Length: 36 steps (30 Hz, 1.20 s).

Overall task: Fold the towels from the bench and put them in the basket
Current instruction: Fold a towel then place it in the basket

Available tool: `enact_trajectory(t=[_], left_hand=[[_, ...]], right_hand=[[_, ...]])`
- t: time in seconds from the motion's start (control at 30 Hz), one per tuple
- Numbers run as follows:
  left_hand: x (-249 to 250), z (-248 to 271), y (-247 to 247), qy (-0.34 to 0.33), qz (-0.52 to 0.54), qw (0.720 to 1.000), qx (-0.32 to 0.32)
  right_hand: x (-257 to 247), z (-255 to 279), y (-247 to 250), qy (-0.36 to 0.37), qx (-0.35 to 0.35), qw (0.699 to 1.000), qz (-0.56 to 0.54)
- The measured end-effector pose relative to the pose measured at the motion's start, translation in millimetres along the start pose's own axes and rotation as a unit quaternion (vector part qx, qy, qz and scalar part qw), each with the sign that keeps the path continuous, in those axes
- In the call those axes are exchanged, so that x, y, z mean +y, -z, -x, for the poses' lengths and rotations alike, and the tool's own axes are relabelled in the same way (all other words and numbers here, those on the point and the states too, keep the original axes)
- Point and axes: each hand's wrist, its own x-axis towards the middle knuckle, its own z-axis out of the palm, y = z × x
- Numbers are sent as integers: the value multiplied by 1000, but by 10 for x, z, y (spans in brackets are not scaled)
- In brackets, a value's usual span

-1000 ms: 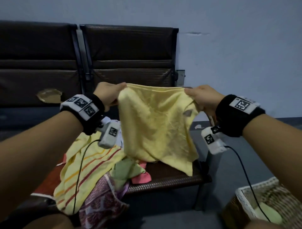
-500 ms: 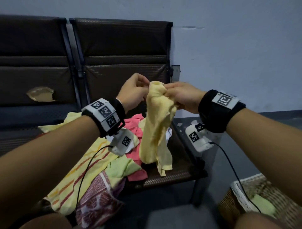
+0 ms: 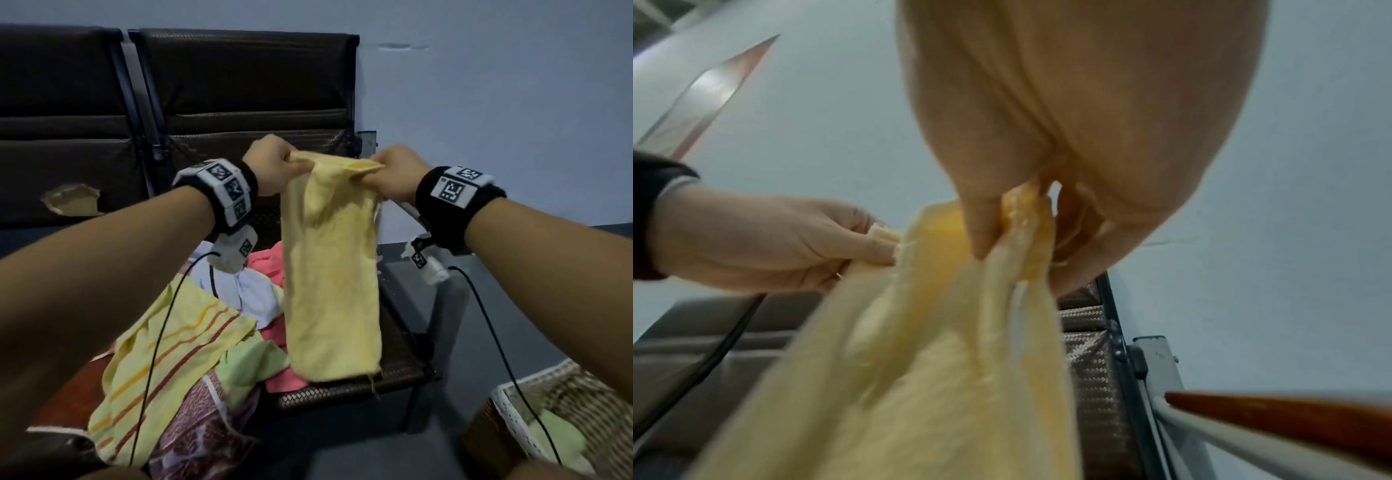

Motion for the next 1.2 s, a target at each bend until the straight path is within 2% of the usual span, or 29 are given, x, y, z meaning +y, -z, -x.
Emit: enact_trajectory(t=[0.1, 0.17, 0.23, 0.3, 0.43, 0.5, 0.57, 0.63, 0.7, 0.77, 0.83, 0.9, 1.0, 1.07, 1.13, 1.2], left_hand=[[60, -259, 21, -2, 42, 994, 105], [53, -340, 46, -21, 110, 983, 148], [-1, -277, 46, -55, 140, 976, 155], [-152, -130, -31, -73, 141, 980, 125], [-612, 427, -354, -67, 61, 996, -6], [-772, 770, -536, -62, 2, 993, -97], [-846, 1086, -704, -61, -22, 981, -183], [-856, 1338, -831, -62, -10, 963, -263], [-843, 1499, -920, -33, 32, 936, -349], [-825, 1574, -981, 34, 110, 890, -441], [-805, 1555, -1025, 91, 166, 851, -489], [-803, 1456, -1104, 113, 193, 857, -463], [-876, 1193, -1288, 112, 172, 917, -341], [-942, 987, -1432, 85, 106, 959, -249], [-1030, 800, -1580, 77, 38, 982, -166], [-1123, 665, -1694, 102, 10, 988, -112]], right_hand=[[-14, -193, -4, 11, 138, 988, -72], [-50, -256, 12, 31, 181, 978, -103], [-55, -258, 5, 51, 184, 972, -136], [23, -190, -75, 55, 140, 979, -137], [275, 211, -391, 86, -17, 996, -25], [394, 457, -572, 96, -109, 989, 26], [527, 691, -760, 75, -213, 974, 33], [655, 881, -914, 43, -318, 947, 8], [765, 1005, -1031, 2, -405, 914, -40], [864, 1058, -1099, -62, -464, 875, -121], [924, 1041, -1144, -109, -483, 851, -176], [948, 968, -1207, -132, -453, 860, -196], [994, 754, -1361, -115, -314, 931, -146], [1015, 590, -1482, -103, -218, 965, -99], [1020, 454, -1608, -99, -157, 981, -55], [1047, 335, -1744, -102, -117, 988, -21]])
